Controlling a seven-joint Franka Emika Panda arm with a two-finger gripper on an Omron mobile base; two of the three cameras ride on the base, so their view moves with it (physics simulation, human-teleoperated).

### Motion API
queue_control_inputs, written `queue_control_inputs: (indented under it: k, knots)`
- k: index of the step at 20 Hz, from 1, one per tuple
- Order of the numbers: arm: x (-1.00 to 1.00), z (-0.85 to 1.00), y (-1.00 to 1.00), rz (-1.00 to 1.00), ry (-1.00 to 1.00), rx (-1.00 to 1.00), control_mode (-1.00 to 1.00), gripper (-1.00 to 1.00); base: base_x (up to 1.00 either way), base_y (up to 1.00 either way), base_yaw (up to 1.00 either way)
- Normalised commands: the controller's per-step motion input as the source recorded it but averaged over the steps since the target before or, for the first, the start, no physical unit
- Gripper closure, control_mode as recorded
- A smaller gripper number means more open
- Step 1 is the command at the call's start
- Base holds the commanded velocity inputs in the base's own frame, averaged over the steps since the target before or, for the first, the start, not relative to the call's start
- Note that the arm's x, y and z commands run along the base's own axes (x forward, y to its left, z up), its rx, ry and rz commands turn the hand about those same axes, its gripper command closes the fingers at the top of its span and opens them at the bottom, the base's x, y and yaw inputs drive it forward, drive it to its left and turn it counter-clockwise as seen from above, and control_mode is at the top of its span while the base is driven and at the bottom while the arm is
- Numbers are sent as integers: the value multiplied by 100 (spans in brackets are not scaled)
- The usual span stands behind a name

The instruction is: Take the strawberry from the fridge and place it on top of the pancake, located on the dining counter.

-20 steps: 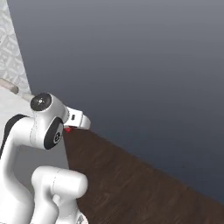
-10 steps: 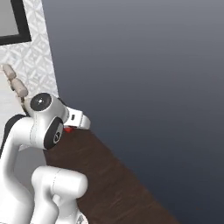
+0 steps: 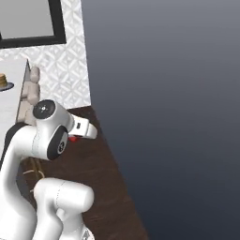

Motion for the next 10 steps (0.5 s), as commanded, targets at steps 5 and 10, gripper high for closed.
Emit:
queue_control_inputs:
  k: [5,10]
  knots:
    - [0,0,0,0,0,0,100,100,98,-45,59]
    - [0,0,0,0,0,0,100,100,100,-33,62]
